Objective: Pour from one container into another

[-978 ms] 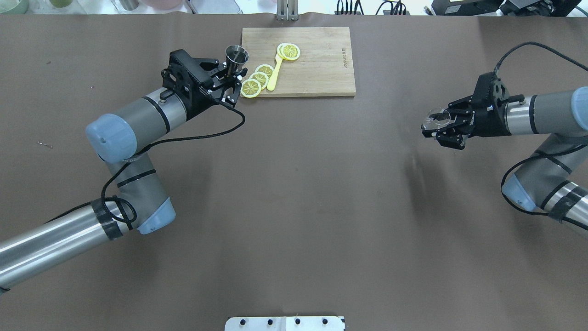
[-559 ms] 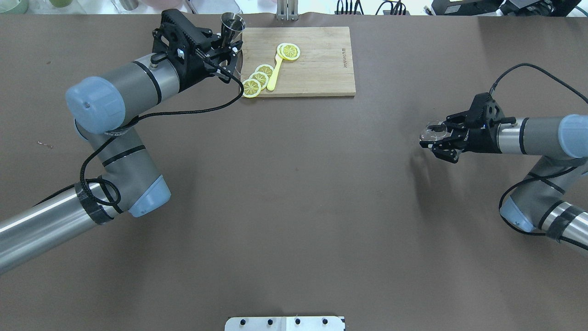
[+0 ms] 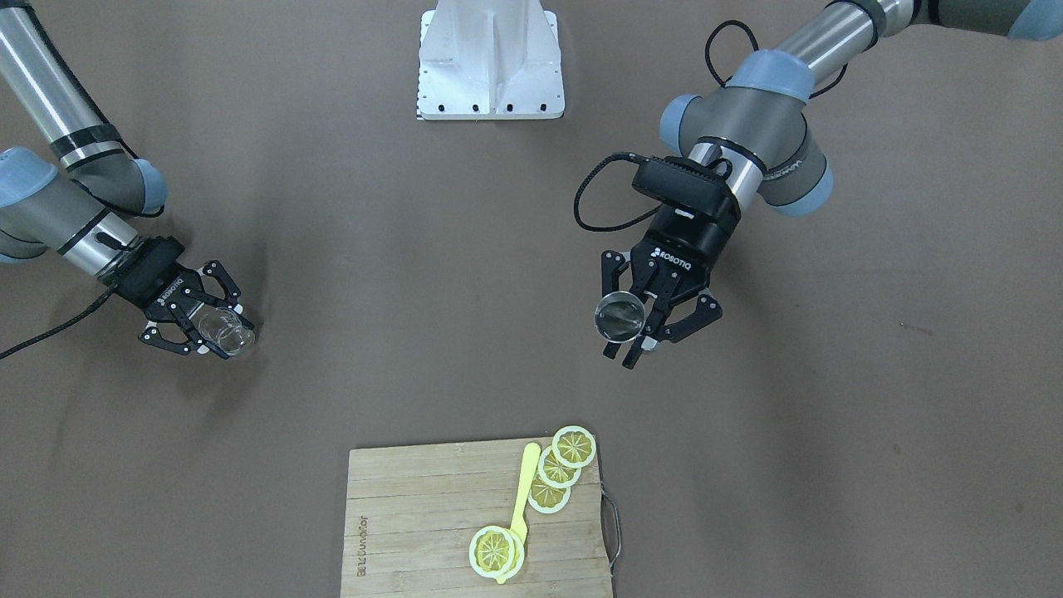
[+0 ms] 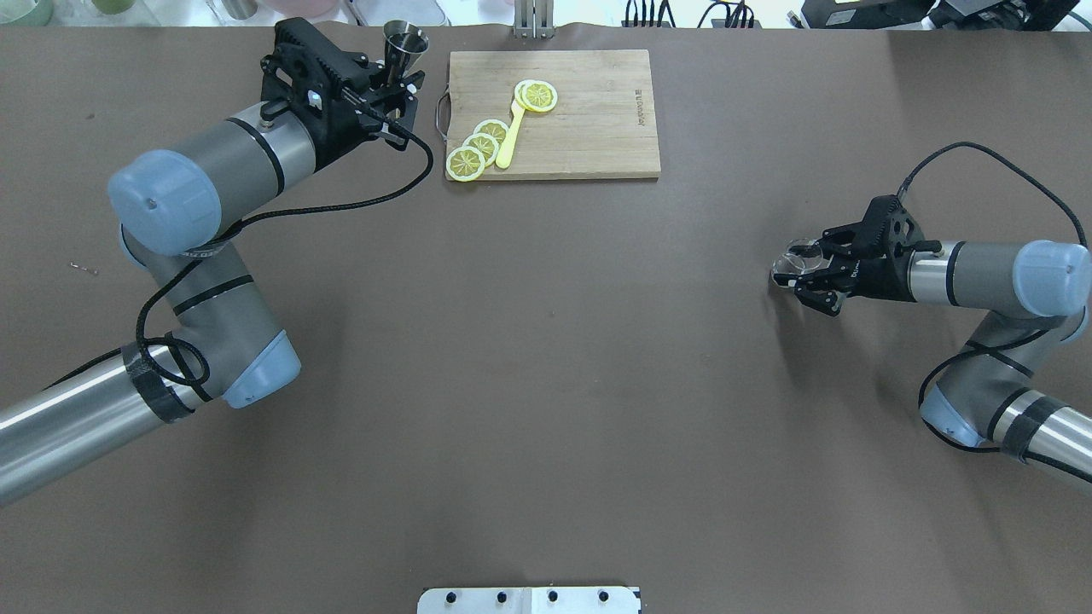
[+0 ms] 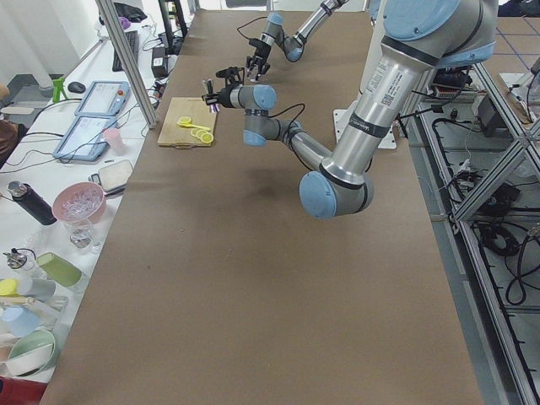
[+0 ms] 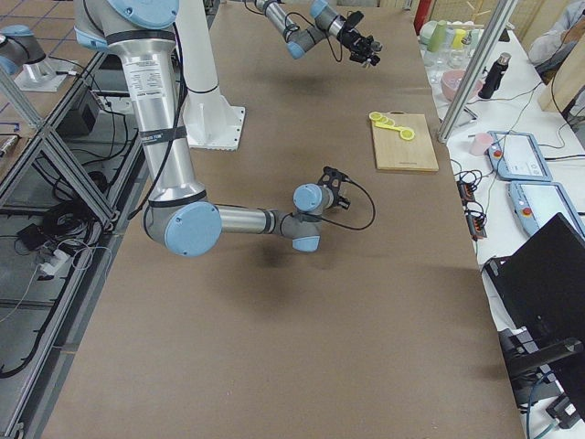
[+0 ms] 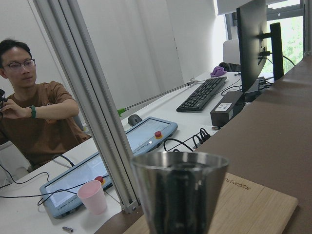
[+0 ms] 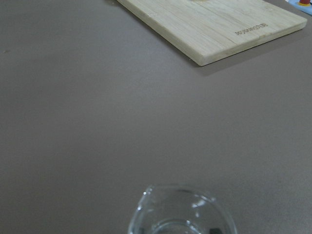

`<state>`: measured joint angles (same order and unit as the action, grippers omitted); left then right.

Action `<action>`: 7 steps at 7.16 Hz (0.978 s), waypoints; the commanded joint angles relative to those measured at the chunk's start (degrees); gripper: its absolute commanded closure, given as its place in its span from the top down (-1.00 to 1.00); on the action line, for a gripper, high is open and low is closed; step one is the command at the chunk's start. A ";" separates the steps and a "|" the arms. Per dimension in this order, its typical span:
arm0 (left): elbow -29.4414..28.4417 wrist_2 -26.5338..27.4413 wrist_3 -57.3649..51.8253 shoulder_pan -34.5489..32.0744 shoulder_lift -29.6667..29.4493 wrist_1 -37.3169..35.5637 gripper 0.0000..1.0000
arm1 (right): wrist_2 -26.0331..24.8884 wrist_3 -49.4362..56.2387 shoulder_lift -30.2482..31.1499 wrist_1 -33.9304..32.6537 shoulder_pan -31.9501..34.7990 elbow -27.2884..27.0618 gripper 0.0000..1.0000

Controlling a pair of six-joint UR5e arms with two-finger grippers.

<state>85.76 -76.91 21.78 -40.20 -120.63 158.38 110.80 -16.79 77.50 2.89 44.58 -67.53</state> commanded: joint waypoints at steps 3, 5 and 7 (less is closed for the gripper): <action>-0.07 13.13 12.11 3.01 3.81 1.32 -1.00 | -0.06 0.00 -0.69 0.09 -0.11 0.73 -1.00; 4.31 20.37 12.76 5.39 8.98 0.88 -1.00 | 0.56 0.00 -0.60 0.09 0.07 0.29 -1.00; 8.88 27.76 16.68 10.13 15.31 0.36 -1.00 | 0.65 0.00 0.01 0.53 0.33 0.03 -1.00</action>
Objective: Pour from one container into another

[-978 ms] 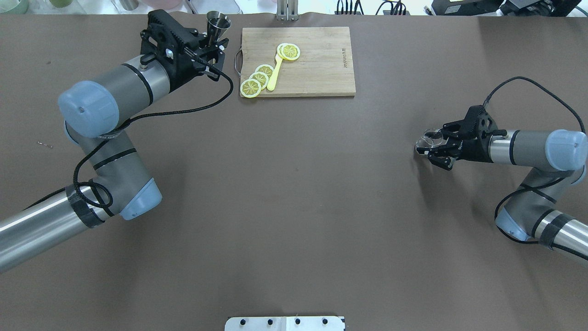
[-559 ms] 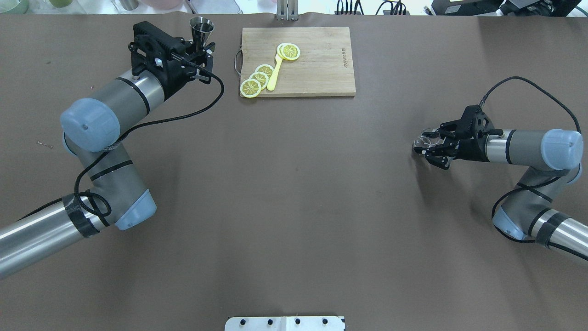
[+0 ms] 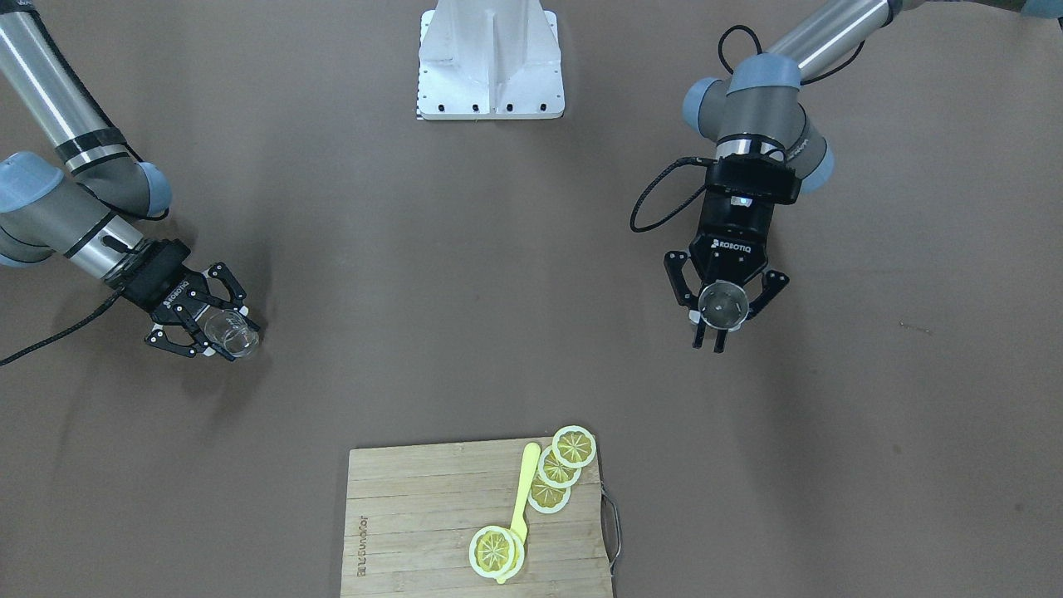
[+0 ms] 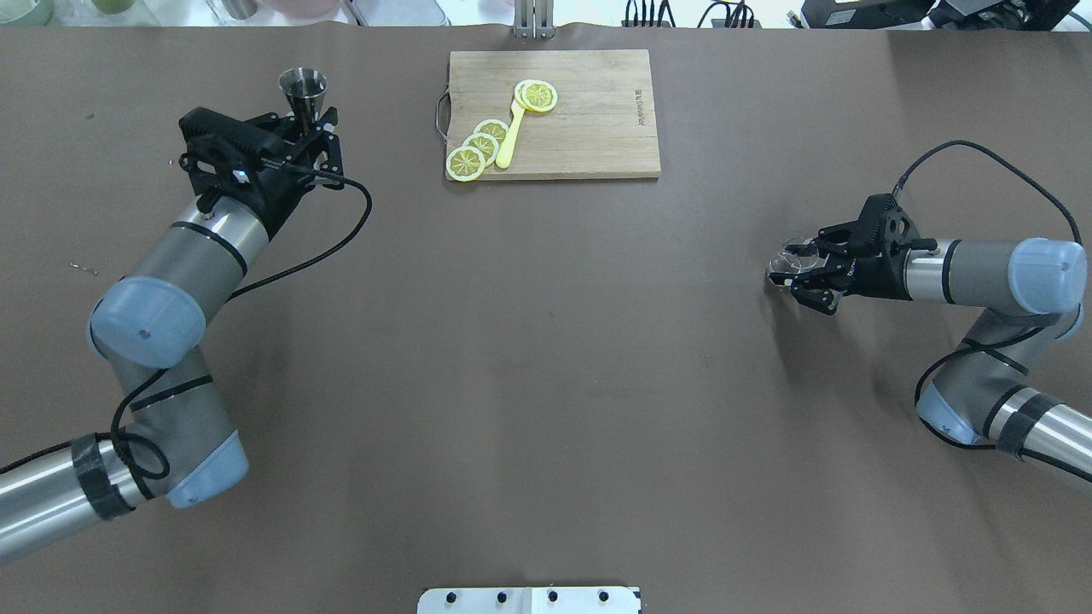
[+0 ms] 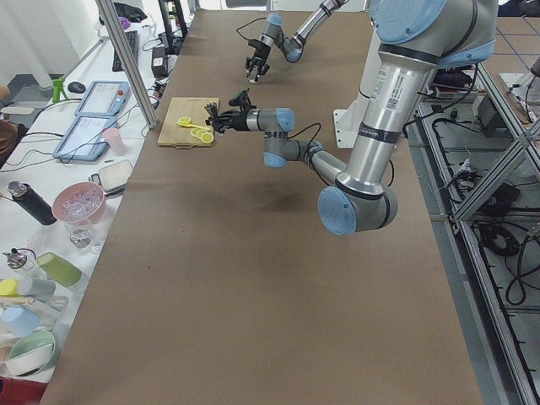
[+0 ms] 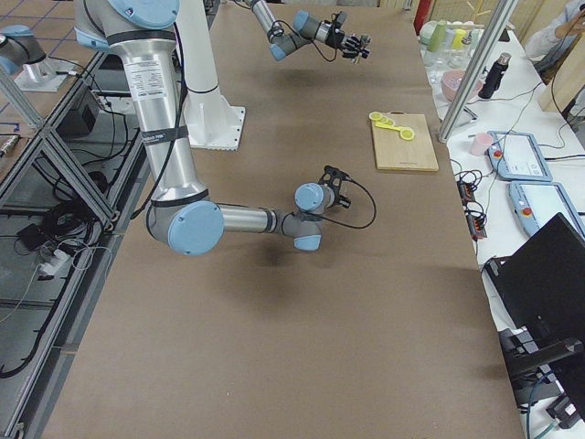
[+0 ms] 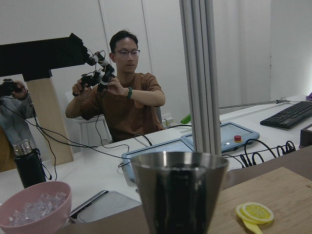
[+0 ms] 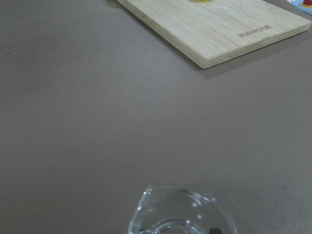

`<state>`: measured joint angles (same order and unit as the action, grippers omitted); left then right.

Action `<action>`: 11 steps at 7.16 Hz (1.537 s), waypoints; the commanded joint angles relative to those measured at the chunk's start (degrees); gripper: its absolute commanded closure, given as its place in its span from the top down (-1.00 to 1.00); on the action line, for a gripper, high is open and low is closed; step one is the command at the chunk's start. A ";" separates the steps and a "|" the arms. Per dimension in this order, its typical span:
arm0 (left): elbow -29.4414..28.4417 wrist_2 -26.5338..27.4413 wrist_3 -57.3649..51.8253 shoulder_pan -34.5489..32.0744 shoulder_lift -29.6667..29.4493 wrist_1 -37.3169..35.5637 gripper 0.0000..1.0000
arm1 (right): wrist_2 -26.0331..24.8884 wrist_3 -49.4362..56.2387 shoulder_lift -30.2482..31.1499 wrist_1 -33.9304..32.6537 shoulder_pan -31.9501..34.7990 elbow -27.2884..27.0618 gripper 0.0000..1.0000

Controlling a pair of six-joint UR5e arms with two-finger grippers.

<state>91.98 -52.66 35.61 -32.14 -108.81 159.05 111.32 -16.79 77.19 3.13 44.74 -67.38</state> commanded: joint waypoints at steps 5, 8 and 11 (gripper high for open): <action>3.20 25.55 23.49 9.36 5.36 -13.02 -1.00 | 1.09 -0.17 3.41 4.34 0.61 0.23 -1.00; 5.48 33.38 38.67 10.85 7.55 -31.53 -1.00 | 0.92 -0.17 3.23 4.34 0.79 0.23 0.26; 7.86 36.92 54.18 12.62 10.37 -45.99 -1.00 | 0.83 -0.88 3.06 4.34 0.79 0.14 1.00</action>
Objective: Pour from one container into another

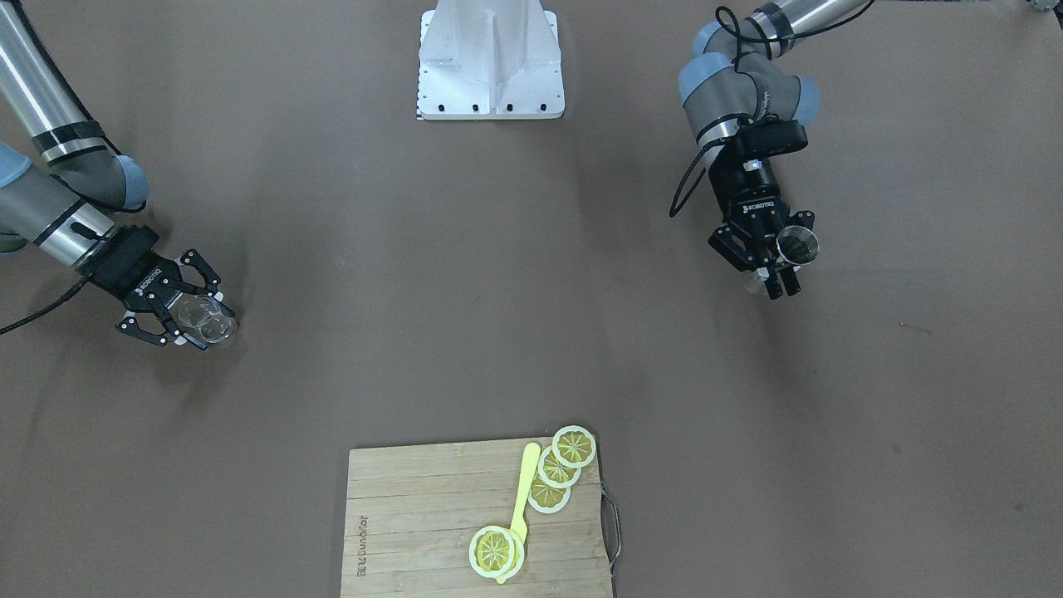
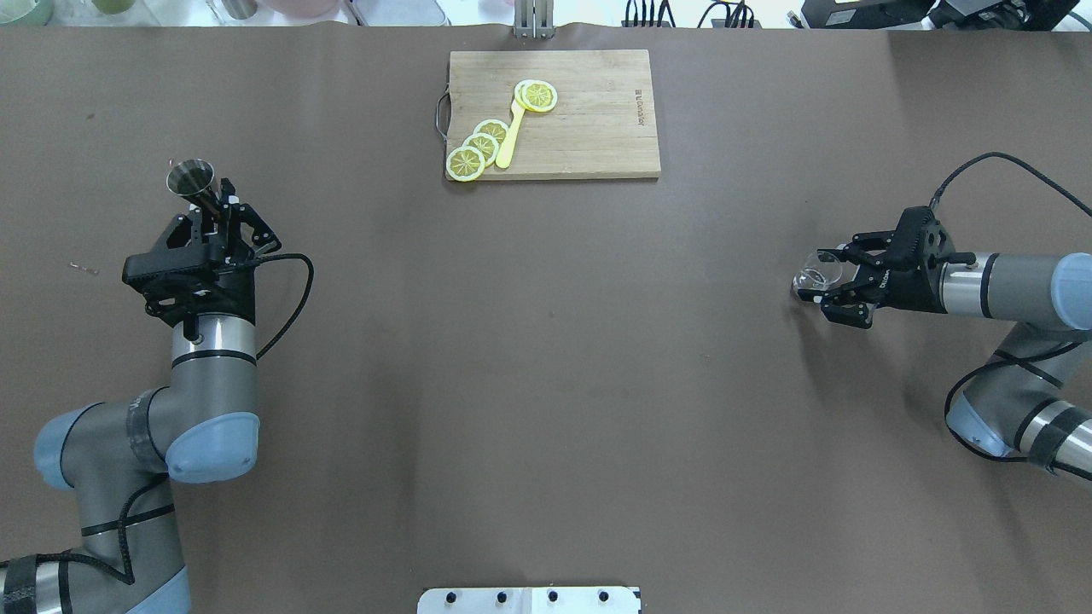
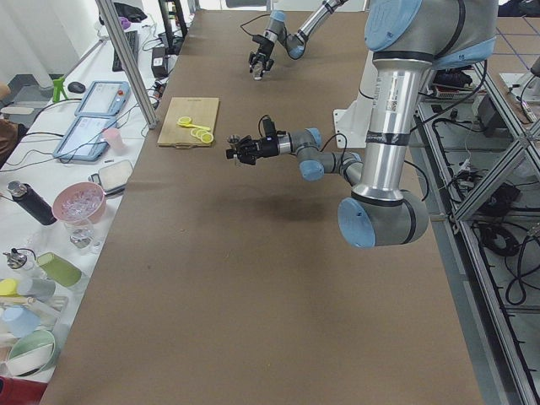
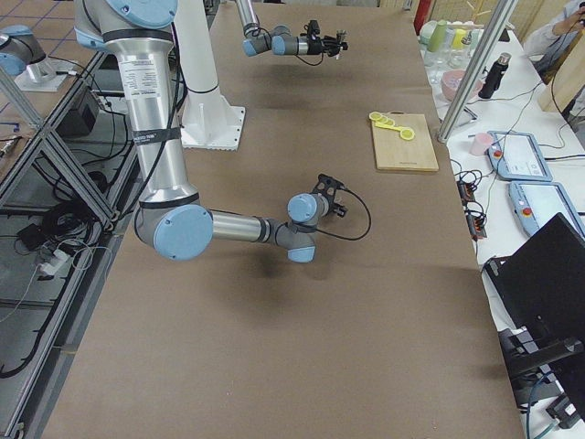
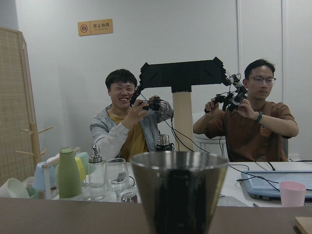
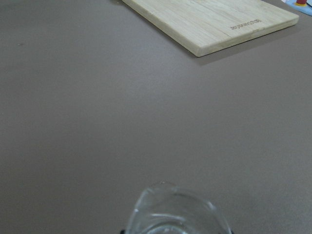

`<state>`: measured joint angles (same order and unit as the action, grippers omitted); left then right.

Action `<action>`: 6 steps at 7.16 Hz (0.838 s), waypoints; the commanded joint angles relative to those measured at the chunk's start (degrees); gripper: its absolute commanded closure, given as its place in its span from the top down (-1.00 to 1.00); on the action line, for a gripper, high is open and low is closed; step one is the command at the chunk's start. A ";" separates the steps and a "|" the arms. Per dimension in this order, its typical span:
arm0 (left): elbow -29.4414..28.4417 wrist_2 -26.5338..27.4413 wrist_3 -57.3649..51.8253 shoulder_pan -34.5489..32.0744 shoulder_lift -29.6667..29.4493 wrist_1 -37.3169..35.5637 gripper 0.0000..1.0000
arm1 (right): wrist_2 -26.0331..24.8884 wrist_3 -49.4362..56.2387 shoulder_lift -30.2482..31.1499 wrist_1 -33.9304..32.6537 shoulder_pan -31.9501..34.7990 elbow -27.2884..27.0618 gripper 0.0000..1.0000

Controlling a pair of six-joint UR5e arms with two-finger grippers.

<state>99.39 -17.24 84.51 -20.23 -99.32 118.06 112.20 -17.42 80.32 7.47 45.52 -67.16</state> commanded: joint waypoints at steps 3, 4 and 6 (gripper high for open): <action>0.37 6.15 22.83 2.56 2.02 -21.07 -1.00 | -0.14 -0.42 -0.34 -0.17 0.44 -0.77 1.00; 0.45 7.29 29.07 2.83 2.55 -24.86 -1.00 | 0.12 -1.55 -0.43 -0.96 1.66 -2.44 1.00; 0.37 7.74 38.48 3.71 2.81 -28.58 -1.00 | 3.10 -1.56 0.45 -7.70 4.38 -8.57 1.00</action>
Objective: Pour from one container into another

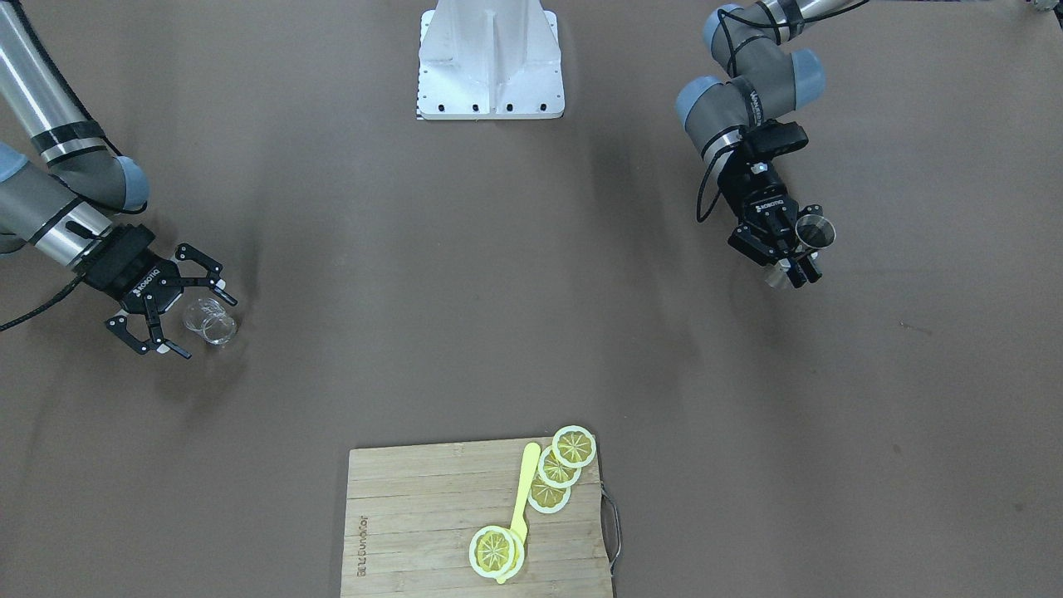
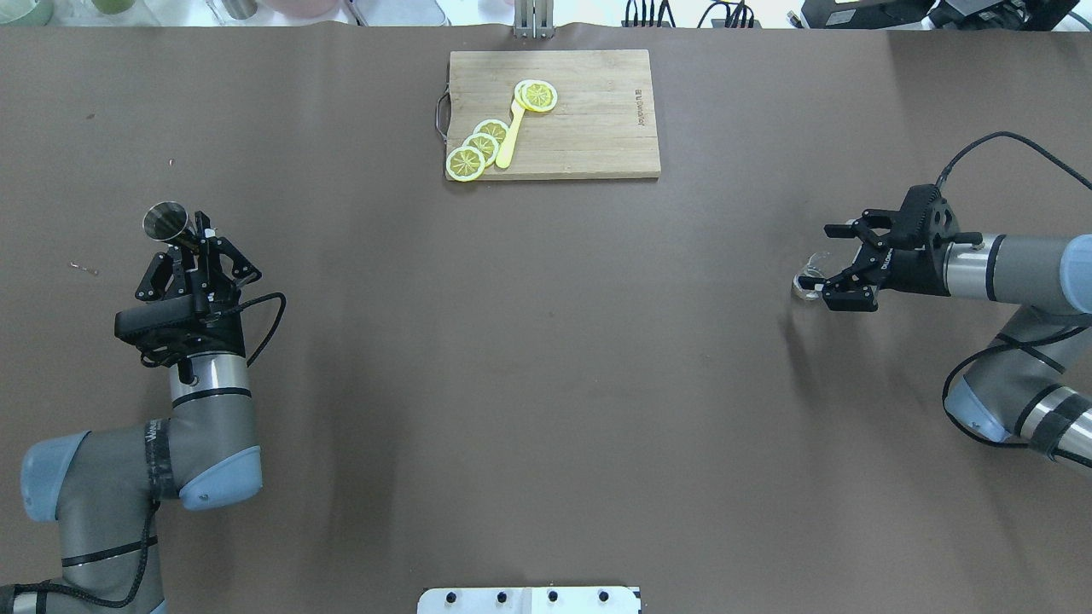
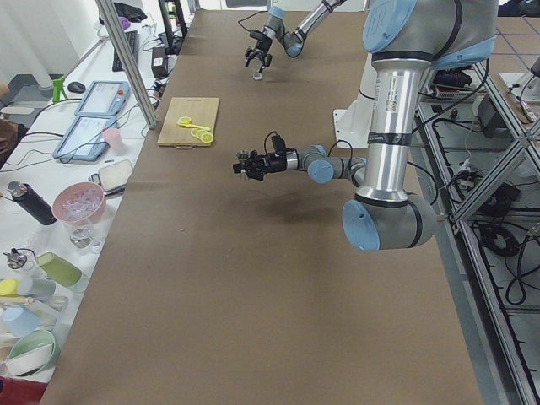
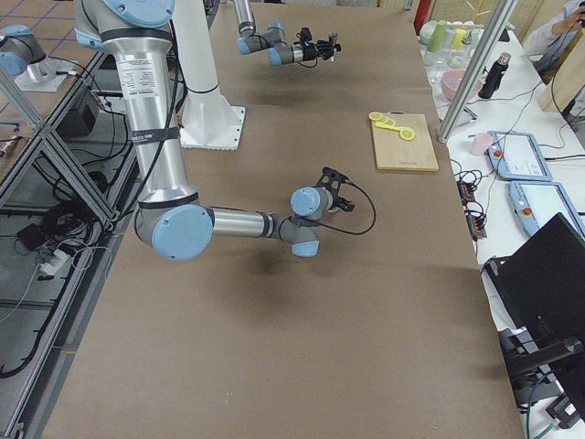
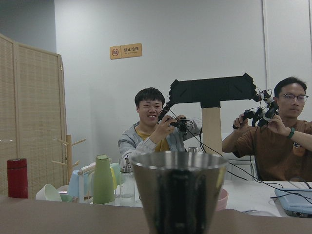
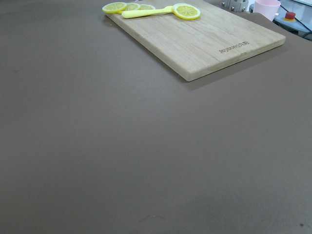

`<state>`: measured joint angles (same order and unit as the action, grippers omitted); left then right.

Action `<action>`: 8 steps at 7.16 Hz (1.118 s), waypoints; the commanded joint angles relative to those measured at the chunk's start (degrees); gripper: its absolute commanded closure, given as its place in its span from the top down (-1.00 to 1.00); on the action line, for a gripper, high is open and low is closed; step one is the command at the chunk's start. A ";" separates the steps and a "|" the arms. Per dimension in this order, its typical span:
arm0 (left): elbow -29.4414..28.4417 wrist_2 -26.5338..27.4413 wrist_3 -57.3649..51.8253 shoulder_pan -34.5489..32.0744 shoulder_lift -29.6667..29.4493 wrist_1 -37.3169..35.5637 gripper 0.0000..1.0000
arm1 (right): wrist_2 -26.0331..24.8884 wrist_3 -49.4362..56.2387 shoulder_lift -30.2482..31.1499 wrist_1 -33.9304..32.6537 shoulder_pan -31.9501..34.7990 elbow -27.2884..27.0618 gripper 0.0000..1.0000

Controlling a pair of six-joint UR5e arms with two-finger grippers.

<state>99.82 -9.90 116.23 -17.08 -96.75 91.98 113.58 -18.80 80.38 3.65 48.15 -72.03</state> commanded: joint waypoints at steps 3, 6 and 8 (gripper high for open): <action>-0.24 3.65 20.43 1.09 0.77 -17.09 -1.00 | 10.93 2.70 3.72 -22.57 8.35 -16.00 1.00; -1.38 3.57 21.92 1.35 0.86 -17.36 -1.00 | 17.45 9.92 4.44 -44.72 17.66 -20.52 1.00; -1.82 3.83 27.53 1.70 0.78 -23.32 -1.00 | 19.12 10.01 3.56 -60.35 22.84 -20.70 1.00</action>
<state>98.36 -6.22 140.71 -15.58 -95.91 71.43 131.24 -9.01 84.43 -46.89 67.63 -92.50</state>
